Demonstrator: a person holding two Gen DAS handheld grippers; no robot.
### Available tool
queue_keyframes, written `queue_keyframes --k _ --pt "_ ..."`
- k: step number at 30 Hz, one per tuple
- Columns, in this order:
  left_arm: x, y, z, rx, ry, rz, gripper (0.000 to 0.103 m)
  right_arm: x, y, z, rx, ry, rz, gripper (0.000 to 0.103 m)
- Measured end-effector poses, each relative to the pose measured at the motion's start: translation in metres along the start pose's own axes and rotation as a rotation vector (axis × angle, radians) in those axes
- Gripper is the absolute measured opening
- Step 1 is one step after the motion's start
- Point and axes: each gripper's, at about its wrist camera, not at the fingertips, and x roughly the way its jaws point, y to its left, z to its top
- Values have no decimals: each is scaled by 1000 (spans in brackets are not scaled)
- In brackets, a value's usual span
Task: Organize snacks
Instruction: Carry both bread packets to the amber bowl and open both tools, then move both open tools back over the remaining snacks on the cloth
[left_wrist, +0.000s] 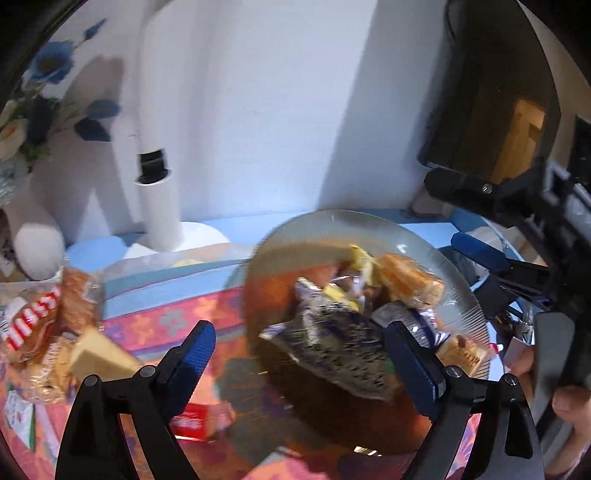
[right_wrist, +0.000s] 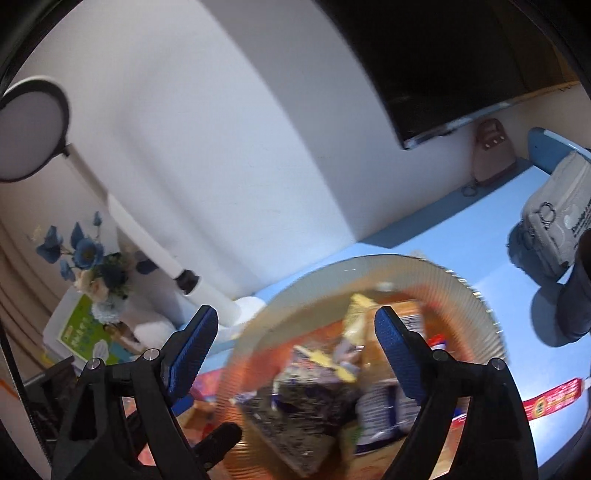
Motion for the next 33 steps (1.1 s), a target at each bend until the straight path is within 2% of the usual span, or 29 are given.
queue_keyframes --k 5,10,17,20,22,27,33 --pt "-22 39 -1 -28 -17 56 91 6 51 -12 -42 -3 71 91" --pt "-53 96 -2 -63 -41 138 91 15 106 -37 -103 17 147 96" --pt "-84 179 -27 -120 -21 240 92 37 152 -83 -150 93 173 97" --pt "-95 215 -44 -131 -6 288 92 50 162 -106 -185 139 122 97" --pt "-97 236 -55 -140 10 304 92 59 166 -124 -208 161 53 97" --pt "-92 276 -84 -168 71 308 92 74 166 -162 -271 195 -67 97" --pt "-66 296 -111 -184 146 267 92 99 155 -187 -360 219 -228 97"
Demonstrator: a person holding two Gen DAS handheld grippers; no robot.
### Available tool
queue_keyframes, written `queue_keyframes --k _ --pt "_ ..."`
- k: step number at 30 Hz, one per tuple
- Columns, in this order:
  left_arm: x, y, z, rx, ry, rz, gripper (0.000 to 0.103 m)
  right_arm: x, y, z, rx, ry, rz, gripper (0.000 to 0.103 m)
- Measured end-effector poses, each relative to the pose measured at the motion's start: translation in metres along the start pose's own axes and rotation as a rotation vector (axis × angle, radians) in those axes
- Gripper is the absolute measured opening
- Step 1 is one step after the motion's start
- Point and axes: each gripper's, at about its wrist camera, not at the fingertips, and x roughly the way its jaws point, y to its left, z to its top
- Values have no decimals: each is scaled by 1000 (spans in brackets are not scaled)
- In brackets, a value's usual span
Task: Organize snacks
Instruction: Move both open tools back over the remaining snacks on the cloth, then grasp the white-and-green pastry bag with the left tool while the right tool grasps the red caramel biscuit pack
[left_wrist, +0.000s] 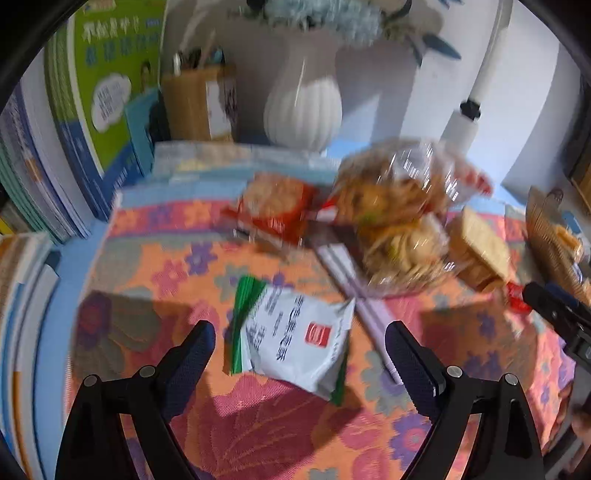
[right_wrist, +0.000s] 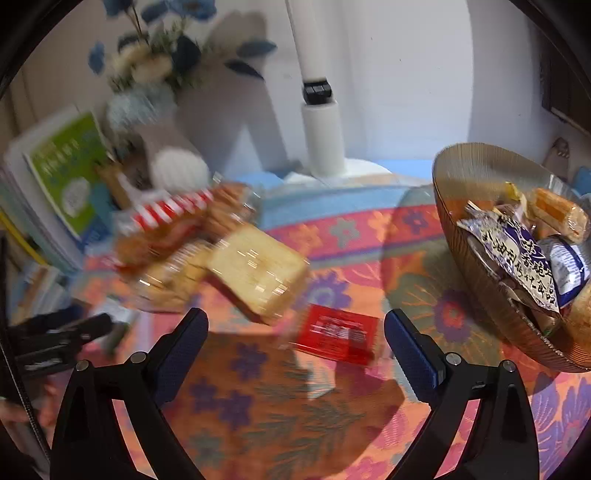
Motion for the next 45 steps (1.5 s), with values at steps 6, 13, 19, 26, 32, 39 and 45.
queue_keyframes --k 6,13,19,26,32,39,45 --pt "18 -12 -17 96 -23 64 103 42 -3 -14 -51 94 -120 103" --pt "18 -10 -19 92 -18 55 103 42 -4 -16 -55 98 -127 103" --pt "18 -12 -18 91 -18 54 103 41 -4 -16 -54 98 -127 103" --pt "19 -10 -18 91 -18 53 103 42 -4 -16 -53 97 -125 103" --pt "19 -11 -18 91 -18 51 103 42 -4 -16 -53 96 -124 103" --pt "19 -11 -18 91 -18 50 103 42 -5 -17 -52 95 -123 103" --pt "19 -10 -18 91 -18 49 103 42 -4 -17 -52 94 -122 103"
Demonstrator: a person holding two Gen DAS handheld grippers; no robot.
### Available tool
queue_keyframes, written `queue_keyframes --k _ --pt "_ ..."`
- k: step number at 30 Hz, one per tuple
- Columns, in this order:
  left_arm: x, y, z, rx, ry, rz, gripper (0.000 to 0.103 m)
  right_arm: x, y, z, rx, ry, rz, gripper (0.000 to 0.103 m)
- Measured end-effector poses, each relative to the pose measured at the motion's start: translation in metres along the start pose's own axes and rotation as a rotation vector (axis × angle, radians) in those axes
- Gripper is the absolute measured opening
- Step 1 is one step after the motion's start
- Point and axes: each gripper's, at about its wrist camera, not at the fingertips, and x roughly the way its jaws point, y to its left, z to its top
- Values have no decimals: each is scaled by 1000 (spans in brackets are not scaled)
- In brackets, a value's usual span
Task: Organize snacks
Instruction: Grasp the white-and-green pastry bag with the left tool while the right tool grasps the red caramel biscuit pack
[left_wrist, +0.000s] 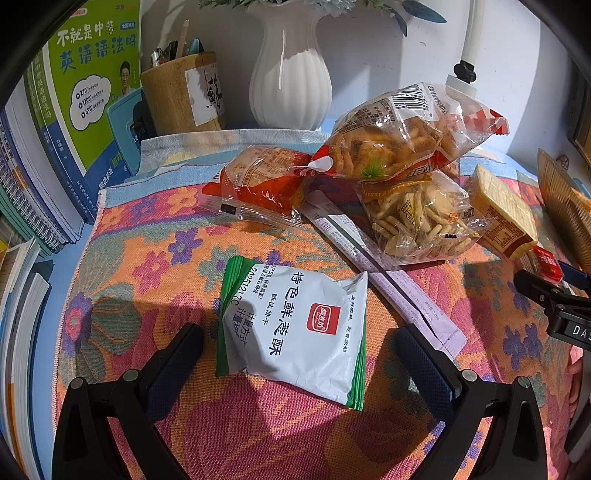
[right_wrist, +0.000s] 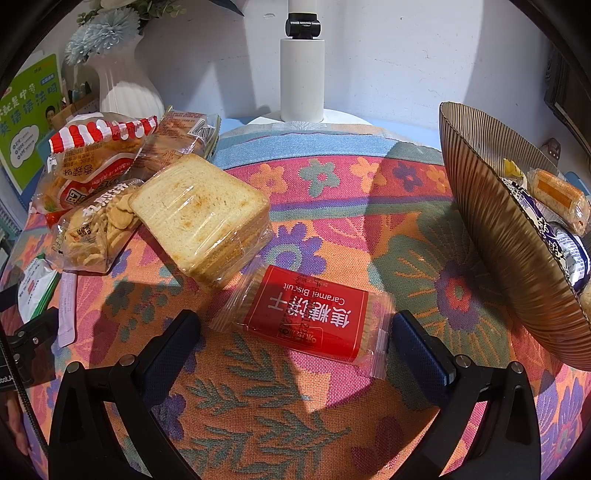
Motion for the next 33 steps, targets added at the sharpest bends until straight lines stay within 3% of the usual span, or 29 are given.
queue_keyframes --k 22,25,26,27,28,29,33 --pt "1 -2 0 -1 -1 0 103 -1 1 1 0 -10 20 103" --pt "1 -5 0 0 -6 2 103 -6 4 -2 -14 -27 34 95" --pt "-2 -6 0 2 -22 2 99 -11 4 -3 -18 -45 46 80" --pt "-6 -7 0 2 -46 -14 70 -15 4 -5 -17 -59 60 69" --pt "-10 -6 -1 0 -73 -38 53 -17 2 -5 -14 -67 93 67" --pt "-13 -4 -1 -8 -87 -94 52 -18 1 -6 -8 -68 136 66" --pt "-14 -7 -1 -33 -91 -108 52 -23 -2 -8 12 -86 214 66"
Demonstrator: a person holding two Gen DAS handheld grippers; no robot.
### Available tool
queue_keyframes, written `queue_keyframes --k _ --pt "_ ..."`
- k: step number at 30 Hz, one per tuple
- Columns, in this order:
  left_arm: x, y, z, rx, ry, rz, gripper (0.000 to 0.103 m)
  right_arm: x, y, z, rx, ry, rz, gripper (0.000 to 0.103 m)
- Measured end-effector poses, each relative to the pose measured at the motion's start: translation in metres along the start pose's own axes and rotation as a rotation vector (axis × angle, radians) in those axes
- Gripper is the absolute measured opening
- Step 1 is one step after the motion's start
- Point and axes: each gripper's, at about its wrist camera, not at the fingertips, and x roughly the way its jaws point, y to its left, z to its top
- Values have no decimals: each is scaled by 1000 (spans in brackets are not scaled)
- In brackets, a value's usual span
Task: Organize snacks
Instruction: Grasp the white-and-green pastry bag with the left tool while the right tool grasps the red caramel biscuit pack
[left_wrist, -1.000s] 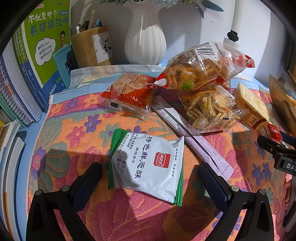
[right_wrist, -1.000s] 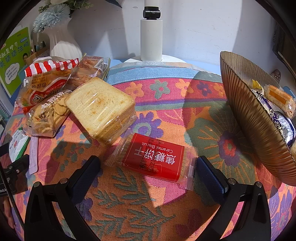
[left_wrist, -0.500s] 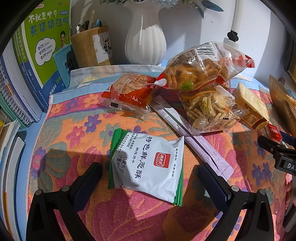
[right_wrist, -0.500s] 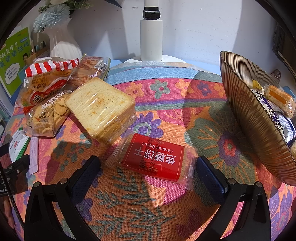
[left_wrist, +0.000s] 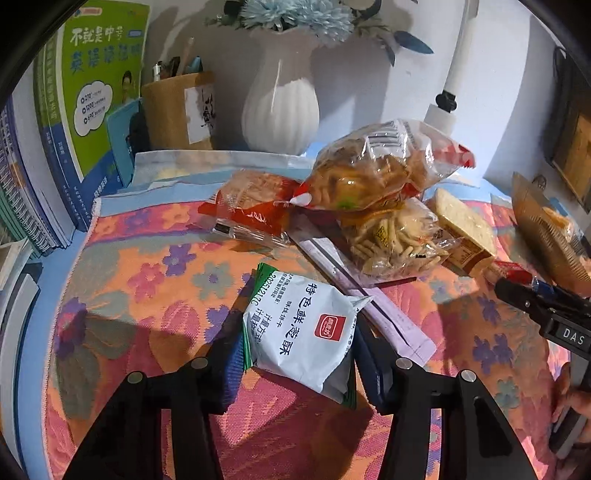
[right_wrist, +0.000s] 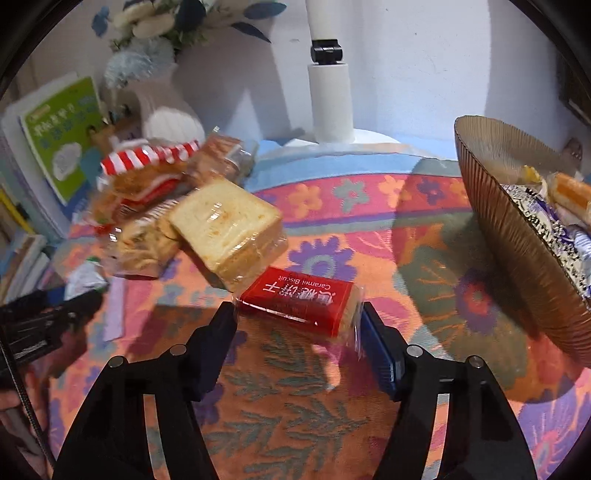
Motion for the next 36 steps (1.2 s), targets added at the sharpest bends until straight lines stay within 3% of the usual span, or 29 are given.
queue_keyframes --k 7,14,15,16,17,20,24,26,28,29,30,32,33,35,36 --pt "1 3 2 -35 -6 -6 52 -2 -10 0 75 -2 81 65" --pt "0 8 2 -57 -34 -12 52 -4 -29 1 199 -4 223 61" --pt "-1 10 2 -62 -34 -11 52 -5 -32 0 222 -6 281 33" --pt "-1 10 2 -65 -34 -12 52 -4 -33 0 239 3 321 15" --pt "-1 11 2 -69 -33 -12 52 -2 -34 -1 256 7 358 14" --pt "1 13 3 -74 -24 -8 52 8 -30 -2 252 56 331 15" --pt "2 13 3 -71 -23 -5 52 11 -36 -4 307 55 384 15" --pt "2 13 3 -74 -18 -6 52 6 -45 -5 356 28 408 21" --pt "3 13 3 -75 -15 -6 52 -5 -49 -3 366 -31 397 44" --pt "3 13 3 -75 -15 -7 52 -10 -49 -1 353 -59 387 76" --pt "3 13 4 -74 -14 -8 52 -14 -47 0 338 -87 380 101" --pt "4 14 4 -73 -12 -8 52 -23 -41 1 301 -157 326 103" --pt "4 14 4 -73 -12 -8 52 -21 -35 3 254 -161 216 103" --pt "4 13 4 -73 -12 -8 52 -4 -22 11 132 -98 43 103" --pt "4 13 4 -73 -12 -8 52 3 -18 13 99 -68 10 103"
